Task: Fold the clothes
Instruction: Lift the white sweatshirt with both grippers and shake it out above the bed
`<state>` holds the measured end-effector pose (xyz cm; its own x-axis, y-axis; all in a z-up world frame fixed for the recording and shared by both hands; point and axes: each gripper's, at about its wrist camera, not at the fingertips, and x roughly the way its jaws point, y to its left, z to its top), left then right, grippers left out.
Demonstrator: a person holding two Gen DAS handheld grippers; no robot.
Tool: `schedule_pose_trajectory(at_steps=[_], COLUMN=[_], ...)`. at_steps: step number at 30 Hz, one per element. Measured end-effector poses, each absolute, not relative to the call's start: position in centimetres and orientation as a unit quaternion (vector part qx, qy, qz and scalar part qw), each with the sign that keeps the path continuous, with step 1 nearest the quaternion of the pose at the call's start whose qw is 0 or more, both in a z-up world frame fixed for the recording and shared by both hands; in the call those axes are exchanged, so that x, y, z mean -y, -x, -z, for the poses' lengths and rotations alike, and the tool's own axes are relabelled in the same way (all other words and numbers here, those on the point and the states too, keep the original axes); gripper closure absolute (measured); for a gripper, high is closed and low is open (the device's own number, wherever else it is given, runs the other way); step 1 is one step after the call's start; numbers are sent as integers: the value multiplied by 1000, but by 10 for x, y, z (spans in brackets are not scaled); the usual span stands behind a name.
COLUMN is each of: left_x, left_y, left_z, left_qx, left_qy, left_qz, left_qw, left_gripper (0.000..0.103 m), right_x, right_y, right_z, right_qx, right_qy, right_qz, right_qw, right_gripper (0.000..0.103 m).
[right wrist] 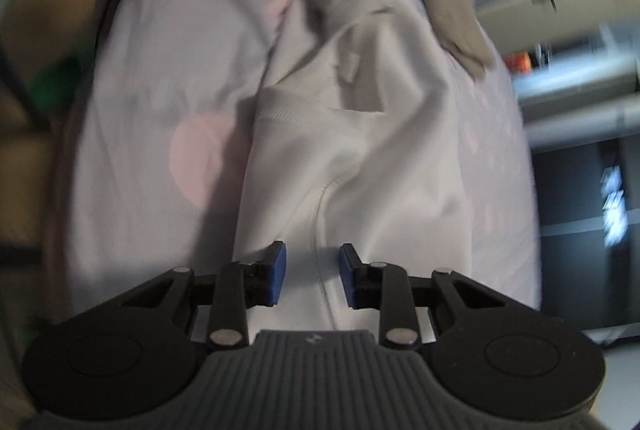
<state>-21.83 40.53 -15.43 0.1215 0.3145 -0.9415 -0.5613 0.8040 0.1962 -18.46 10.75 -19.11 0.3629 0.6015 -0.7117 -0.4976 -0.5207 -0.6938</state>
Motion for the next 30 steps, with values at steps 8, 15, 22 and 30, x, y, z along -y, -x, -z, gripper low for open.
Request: schedule_pose_trajectory(at_steps=[8, 15, 22, 30], left_x=[-407, -411, -412, -371], left_y=[210, 214, 228, 220], left_z=[156, 140, 108, 106], left_qx=[-592, -561, -493, -491], left_qy=[105, 124, 154, 51], left_qz=[-294, -300, -297, -213], left_qw=[743, 761, 803, 843], left_gripper=[100, 100, 100, 100], right_x=[-127, -129, -124, -127], right_y=[162, 155, 116, 41], right_z=[206, 175, 114, 108], right_qx=[11, -6, -7, -172], right_qy=[659, 602, 502, 418], right_qz=[-561, -563, -465, -411], right_qw=[501, 566, 729, 792], right_gripper=[89, 94, 96, 97])
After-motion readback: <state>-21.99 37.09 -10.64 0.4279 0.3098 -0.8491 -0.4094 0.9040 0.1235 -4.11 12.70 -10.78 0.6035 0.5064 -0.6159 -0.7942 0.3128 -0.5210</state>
